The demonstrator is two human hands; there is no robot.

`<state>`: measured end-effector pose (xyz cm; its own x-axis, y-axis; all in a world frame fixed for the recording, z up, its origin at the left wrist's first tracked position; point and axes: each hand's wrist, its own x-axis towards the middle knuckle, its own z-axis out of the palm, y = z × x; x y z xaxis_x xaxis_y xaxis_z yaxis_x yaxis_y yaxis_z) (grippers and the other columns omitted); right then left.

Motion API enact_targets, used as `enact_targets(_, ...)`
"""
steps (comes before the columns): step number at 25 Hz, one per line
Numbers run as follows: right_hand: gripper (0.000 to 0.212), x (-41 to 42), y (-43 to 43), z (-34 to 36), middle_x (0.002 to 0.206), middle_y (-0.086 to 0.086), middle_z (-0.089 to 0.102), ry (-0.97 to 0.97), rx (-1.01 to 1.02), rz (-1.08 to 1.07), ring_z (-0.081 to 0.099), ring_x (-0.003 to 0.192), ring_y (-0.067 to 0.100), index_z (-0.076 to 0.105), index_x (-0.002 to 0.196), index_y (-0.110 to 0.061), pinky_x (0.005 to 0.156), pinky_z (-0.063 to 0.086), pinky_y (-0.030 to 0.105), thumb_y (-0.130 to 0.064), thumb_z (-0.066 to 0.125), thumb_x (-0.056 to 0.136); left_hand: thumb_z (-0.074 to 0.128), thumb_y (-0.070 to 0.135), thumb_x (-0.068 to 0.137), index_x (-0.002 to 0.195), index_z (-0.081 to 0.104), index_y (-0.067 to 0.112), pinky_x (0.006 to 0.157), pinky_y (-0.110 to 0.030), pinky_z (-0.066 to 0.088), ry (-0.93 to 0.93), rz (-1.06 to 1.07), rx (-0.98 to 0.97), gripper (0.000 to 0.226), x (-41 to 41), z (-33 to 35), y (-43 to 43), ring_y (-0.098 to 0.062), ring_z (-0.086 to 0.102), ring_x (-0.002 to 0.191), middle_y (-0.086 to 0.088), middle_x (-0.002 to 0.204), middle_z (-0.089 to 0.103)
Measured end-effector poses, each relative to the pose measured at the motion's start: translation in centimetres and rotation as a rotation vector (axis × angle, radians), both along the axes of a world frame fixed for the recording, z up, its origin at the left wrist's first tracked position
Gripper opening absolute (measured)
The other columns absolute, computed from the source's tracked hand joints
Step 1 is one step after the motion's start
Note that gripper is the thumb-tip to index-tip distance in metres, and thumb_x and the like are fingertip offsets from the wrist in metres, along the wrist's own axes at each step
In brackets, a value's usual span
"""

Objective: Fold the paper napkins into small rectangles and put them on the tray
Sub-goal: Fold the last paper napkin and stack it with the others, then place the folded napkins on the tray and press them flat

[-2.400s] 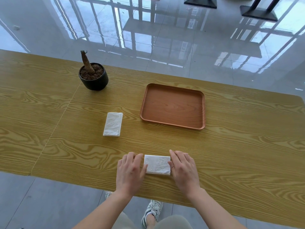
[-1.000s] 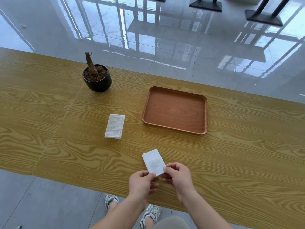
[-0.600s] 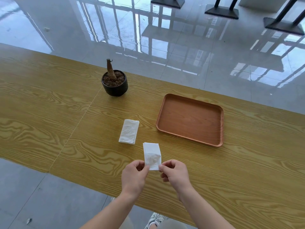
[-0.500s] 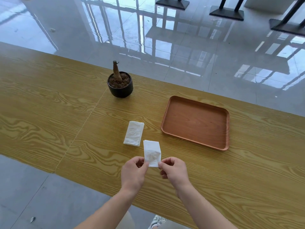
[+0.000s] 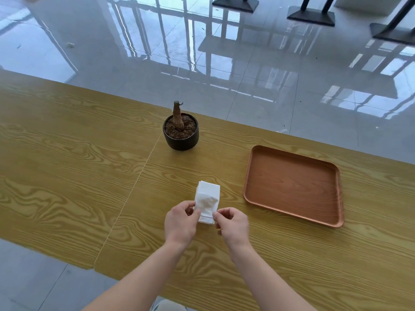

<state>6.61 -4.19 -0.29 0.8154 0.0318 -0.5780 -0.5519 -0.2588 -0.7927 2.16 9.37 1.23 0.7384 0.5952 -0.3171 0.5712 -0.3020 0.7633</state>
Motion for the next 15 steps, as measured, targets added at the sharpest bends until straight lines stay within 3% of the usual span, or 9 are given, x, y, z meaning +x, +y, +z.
enact_targets(5,0.01,-0.1,0.9,-1.6,0.065,0.0,0.068,0.06,-0.069,0.001,0.058,0.06,0.017,0.071,0.074,-0.013,0.065,0.053,0.04,-0.015,0.077,0.081,0.072,0.033,0.084,0.093,0.075,0.03,0.068,-0.03,0.053,0.1,-0.054,0.016,0.01,-0.4,-1.8,1.1,-0.003,0.063,0.07,0.014,0.069,0.068)
enact_targets(11,0.009,-0.7,0.8,-2.6,0.059,-0.002,0.067,0.077,-0.087,-0.019,0.06,0.056,0.013,0.071,0.074,-0.014,0.059,0.052,0.037,-0.016,0.076,0.081,0.071,0.035,0.085,0.084,0.072,0.035,0.068,-0.037,0.054,0.112,-0.1,0.027,0.002,-0.1,-2.5,1.2,-0.007,0.063,0.068,0.01,0.067,0.068)
enact_targets(15,0.01,-0.3,0.9,-2.5,0.057,-0.002,0.067,0.073,-0.107,0.003,0.061,0.051,0.01,0.07,0.075,-0.013,0.055,0.053,0.034,-0.013,0.075,0.083,0.072,0.031,0.085,0.096,0.074,0.028,0.069,-0.034,0.051,0.118,-0.067,0.021,0.012,-0.1,-2.8,1.0,-0.007,0.062,0.07,0.009,0.069,0.066)
